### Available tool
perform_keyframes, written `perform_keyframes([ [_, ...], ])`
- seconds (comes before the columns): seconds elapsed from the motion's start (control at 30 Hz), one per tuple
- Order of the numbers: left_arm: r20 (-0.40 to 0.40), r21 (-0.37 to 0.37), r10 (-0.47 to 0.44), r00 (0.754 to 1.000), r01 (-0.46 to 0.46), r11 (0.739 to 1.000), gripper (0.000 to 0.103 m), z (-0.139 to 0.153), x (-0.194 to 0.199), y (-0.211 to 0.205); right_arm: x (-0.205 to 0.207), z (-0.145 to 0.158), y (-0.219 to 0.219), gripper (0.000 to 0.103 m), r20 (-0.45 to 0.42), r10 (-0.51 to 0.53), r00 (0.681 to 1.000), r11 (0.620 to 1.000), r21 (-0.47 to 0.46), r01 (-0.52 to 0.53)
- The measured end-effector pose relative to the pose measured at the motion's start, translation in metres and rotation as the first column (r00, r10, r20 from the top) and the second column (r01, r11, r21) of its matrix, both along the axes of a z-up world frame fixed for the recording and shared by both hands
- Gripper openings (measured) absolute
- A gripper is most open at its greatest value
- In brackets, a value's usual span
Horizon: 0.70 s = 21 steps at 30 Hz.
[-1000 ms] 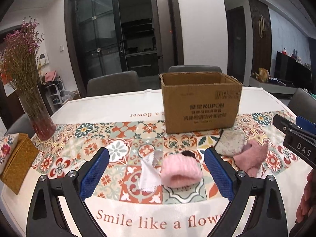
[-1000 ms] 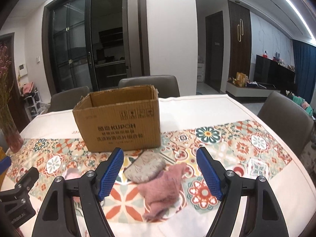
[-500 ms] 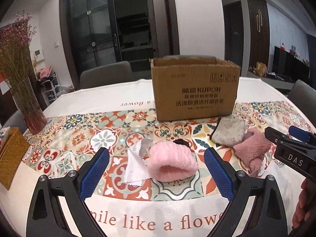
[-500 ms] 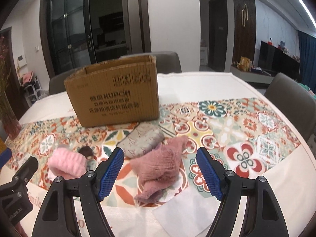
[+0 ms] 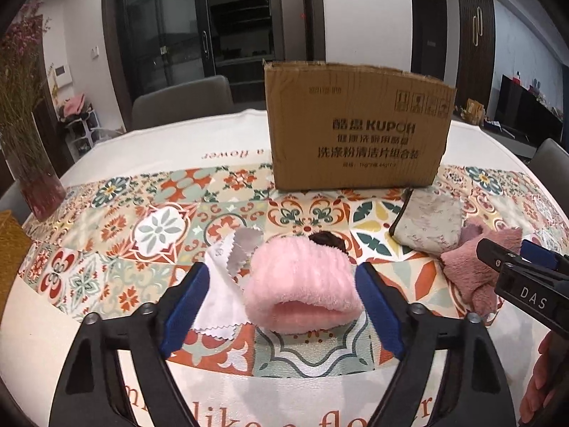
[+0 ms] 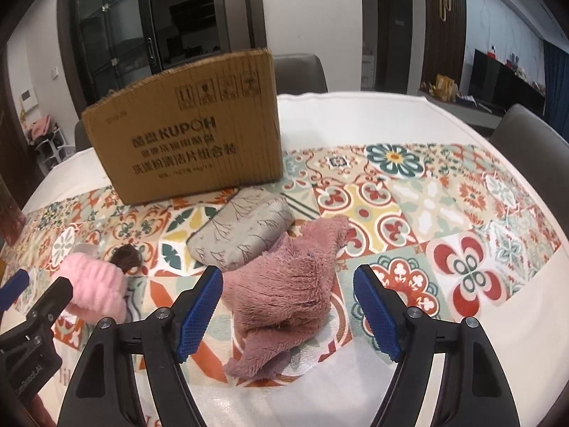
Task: Organize soft objects
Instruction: 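Grasp the pink fluffy slipper with left tool while right tool grasps the mauve towel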
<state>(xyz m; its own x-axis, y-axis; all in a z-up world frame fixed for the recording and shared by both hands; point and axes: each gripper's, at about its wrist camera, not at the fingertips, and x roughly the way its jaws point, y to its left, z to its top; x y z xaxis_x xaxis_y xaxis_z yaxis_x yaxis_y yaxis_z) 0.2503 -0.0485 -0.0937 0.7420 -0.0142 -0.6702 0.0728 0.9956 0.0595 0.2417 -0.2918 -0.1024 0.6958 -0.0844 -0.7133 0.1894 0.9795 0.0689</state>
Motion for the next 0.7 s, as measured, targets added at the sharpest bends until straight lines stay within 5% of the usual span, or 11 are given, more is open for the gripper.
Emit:
perform_keyframes([
  [0.37,-0.058,-0.026,-0.020,0.998,0.019,0.999,0.053,-0.021,0.013,-0.003,0.014,-0.022,-0.003,0.074,-0.087,0.002,0.996,0.999,0.035,0.001],
  [0.53,-0.056,-0.015,-0.038,0.998,0.037,0.999,0.030,-0.021,0.013,-0.006,0.017,-0.030,-0.004,0.043,-0.115,0.016,0.993,0.998,0.056,-0.009],
  [0.7,-0.044,-0.021,-0.048,0.998,0.047,0.999,0.024,-0.017,0.010,-0.007,0.015,-0.029,-0.007,0.024,-0.107,0.020,0.994,0.997,0.081,-0.012],
])
